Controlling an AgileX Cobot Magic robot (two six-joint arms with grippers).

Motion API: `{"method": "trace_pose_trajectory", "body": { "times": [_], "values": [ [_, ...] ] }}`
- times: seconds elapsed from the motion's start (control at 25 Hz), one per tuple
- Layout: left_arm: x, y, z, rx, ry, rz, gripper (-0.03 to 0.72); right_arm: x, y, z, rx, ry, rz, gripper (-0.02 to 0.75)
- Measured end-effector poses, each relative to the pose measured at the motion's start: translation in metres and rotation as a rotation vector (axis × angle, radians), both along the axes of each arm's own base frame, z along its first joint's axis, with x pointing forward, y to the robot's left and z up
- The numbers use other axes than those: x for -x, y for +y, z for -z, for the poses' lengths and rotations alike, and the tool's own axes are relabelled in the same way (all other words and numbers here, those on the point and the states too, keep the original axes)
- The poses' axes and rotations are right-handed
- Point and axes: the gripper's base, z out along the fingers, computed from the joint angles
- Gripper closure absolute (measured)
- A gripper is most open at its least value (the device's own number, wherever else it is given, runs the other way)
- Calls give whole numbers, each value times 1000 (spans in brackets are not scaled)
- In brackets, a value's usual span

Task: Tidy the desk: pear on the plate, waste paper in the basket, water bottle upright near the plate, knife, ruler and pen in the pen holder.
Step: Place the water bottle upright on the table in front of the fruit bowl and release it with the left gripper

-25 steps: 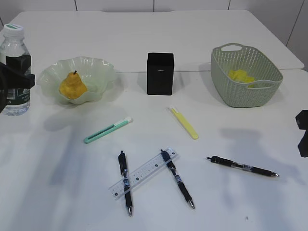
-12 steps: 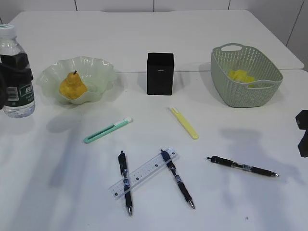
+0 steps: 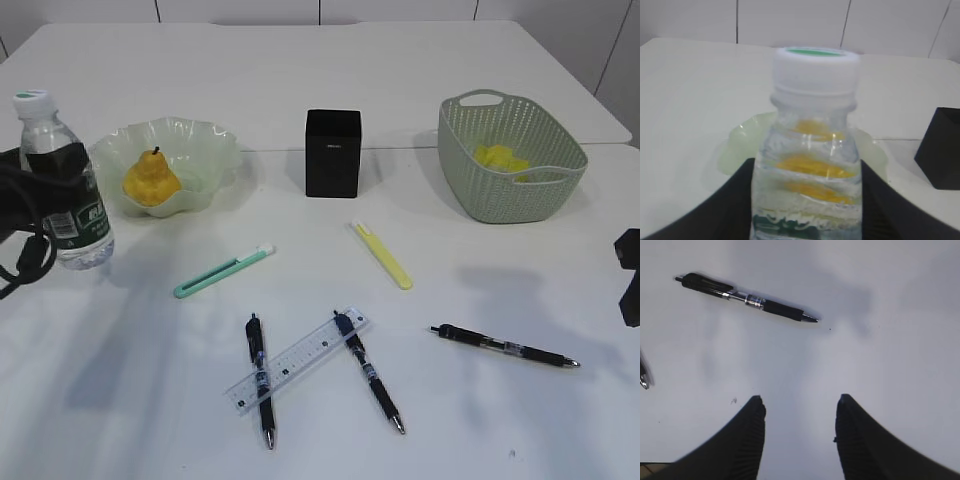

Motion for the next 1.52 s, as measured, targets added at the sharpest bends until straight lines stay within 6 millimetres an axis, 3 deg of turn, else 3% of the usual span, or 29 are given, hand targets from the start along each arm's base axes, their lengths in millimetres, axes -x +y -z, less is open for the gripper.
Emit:
{"method": "trace_pose_trajectory", "body": {
  "times": [0.24, 0.72, 1.12, 1.52],
  "values": [
    [-2, -9, 15, -38, 10, 103, 321, 0, 0, 0, 2, 0, -1, 387],
    [-3, -11, 41, -51, 88, 116, 321, -1, -1, 0, 8, -11, -2, 386],
    [-2, -19, 42, -83, 73, 213, 321, -2, -1, 0, 16, -23, -3, 387],
    [-17, -25, 32, -96, 17, 251, 321, -3, -2, 0, 22, -29, -7, 387]
  ]
}}
